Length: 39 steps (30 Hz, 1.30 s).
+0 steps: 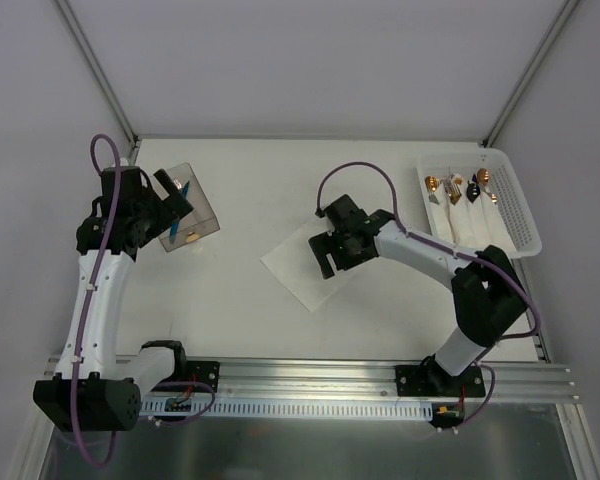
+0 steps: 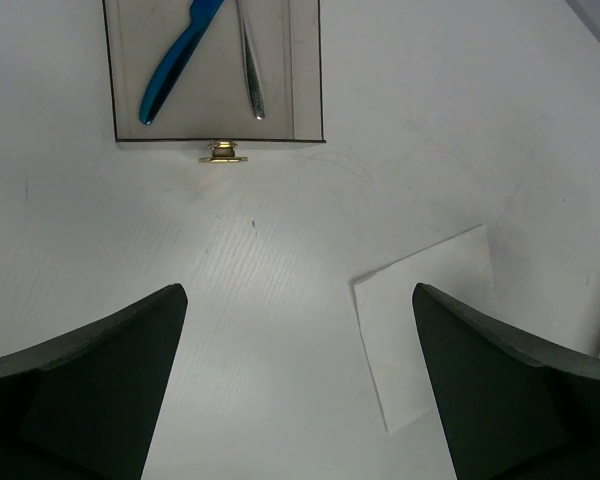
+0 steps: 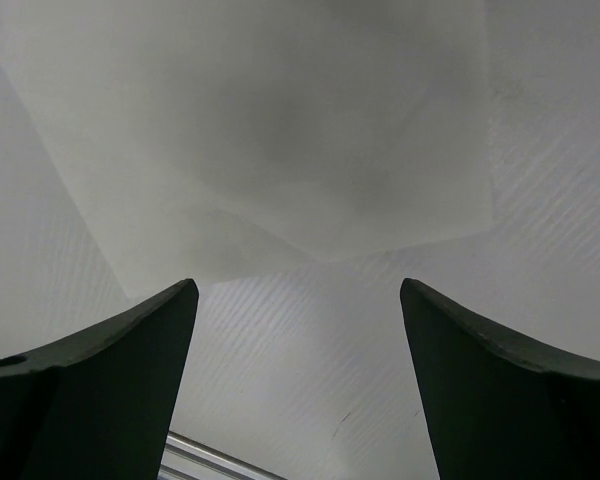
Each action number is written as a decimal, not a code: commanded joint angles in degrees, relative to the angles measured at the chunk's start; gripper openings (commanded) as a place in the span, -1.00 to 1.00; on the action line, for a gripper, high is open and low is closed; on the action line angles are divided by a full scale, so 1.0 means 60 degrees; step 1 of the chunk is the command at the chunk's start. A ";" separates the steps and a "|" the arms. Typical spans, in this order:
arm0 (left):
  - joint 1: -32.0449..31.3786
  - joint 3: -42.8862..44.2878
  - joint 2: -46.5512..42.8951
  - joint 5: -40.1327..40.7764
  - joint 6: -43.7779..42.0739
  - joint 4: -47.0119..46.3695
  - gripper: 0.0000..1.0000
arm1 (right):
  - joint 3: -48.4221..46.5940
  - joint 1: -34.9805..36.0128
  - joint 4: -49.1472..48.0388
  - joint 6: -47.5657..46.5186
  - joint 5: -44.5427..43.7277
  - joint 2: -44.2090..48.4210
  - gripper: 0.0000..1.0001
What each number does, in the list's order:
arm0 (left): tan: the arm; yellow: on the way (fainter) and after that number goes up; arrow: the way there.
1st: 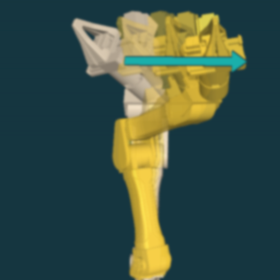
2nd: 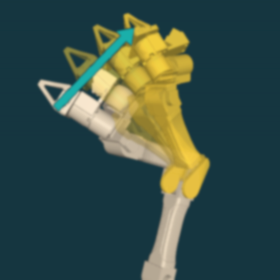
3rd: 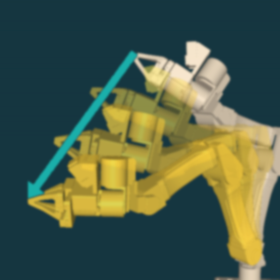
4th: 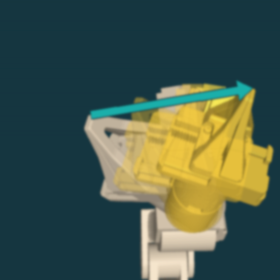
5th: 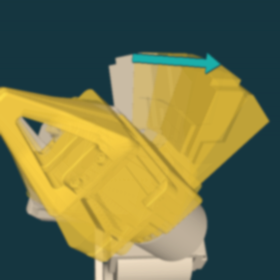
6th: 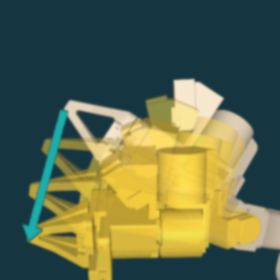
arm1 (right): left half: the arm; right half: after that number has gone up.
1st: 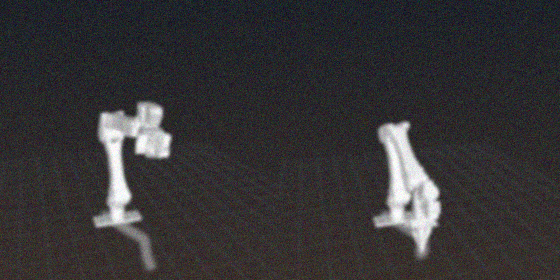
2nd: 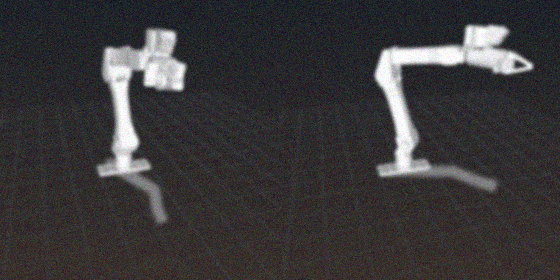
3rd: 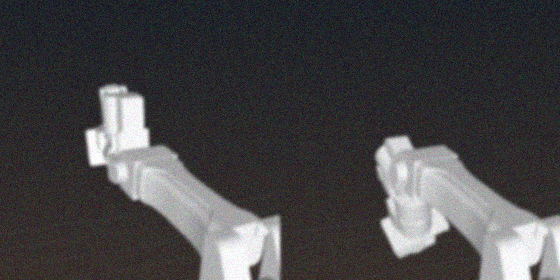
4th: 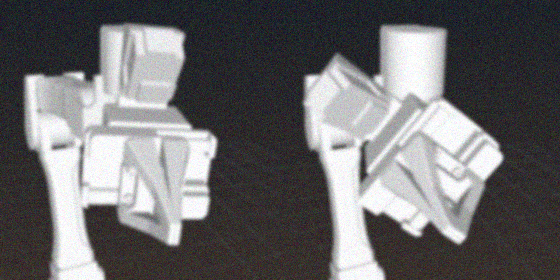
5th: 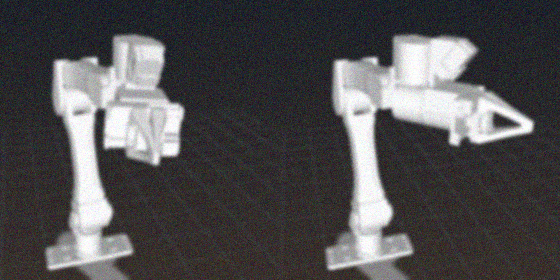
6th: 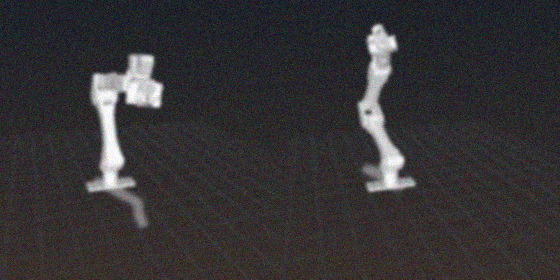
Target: Place the utensils on the paper napkin and roll it up
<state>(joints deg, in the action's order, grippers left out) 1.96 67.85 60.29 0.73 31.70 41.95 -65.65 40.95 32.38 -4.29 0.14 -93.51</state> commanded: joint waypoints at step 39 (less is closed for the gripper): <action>0.0084 0.0555 0.1989 0.1401 0.0224 0.0112 0.98 | -0.5084 0.0426 0.0067 0.2327 -0.0932 -0.4132 0.55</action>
<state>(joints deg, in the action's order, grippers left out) 1.98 67.33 70.22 6.96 33.69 42.81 -93.47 43.40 31.64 6.81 -4.21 -121.58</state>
